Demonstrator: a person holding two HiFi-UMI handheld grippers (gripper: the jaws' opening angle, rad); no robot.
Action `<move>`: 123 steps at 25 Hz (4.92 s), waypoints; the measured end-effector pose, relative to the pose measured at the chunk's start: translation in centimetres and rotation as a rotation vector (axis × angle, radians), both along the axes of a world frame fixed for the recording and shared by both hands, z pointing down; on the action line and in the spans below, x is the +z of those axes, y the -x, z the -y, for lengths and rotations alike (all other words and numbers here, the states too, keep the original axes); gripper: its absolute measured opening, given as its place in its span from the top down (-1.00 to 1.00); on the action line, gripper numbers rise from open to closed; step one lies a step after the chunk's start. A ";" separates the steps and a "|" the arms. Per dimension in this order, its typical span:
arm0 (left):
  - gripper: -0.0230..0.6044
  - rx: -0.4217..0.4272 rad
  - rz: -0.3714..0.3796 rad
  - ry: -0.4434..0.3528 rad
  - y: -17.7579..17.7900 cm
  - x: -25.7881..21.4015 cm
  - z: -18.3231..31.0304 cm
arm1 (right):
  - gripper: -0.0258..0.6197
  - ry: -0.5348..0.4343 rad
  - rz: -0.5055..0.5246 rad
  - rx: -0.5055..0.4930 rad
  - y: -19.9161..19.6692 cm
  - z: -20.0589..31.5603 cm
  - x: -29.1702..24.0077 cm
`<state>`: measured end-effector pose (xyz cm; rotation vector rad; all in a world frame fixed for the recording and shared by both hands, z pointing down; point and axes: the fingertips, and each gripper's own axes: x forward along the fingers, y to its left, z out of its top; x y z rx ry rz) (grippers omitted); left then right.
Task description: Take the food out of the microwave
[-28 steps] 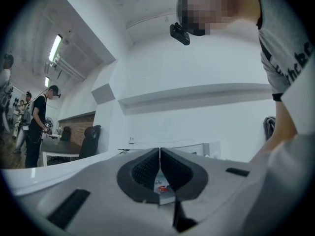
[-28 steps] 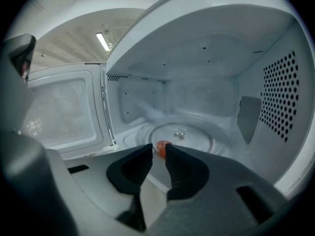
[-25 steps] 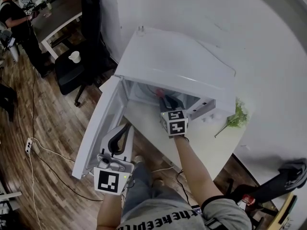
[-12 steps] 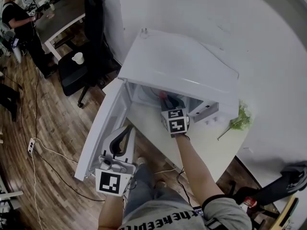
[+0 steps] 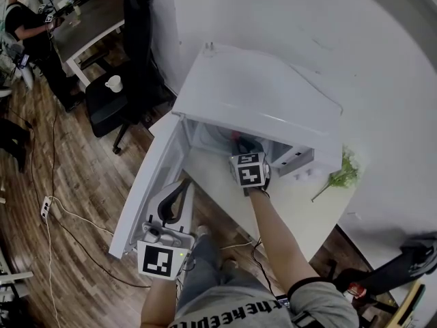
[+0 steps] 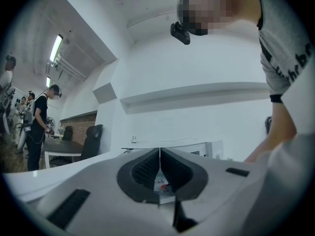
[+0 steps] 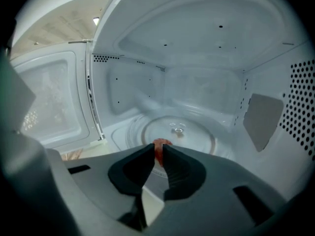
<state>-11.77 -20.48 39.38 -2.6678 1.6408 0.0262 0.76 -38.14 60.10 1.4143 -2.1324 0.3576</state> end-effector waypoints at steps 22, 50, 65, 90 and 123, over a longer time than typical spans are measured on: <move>0.90 0.039 -0.002 -0.036 -1.8 -1.5 -1.5 | 0.81 -0.109 0.130 -0.061 -0.2 -5.3 -4.8; 0.90 0.020 -0.015 -0.167 -5.5 -7.2 -7.4 | 0.80 -0.286 0.275 -0.023 -6.1 -18.3 -15.5; 0.90 0.033 -0.016 -0.173 -7.0 -8.3 -10.9 | 0.80 -0.408 0.280 -0.010 -9.4 -24.1 -21.1; 0.90 0.012 -0.015 -0.200 -9.1 -10.5 -16.0 | 0.80 -0.621 0.274 0.006 -14.0 -32.7 -29.2; 0.90 -0.060 0.002 -0.214 -8.9 -11.2 -20.1 | 0.80 -0.673 0.276 -0.010 -15.7 -37.0 -30.8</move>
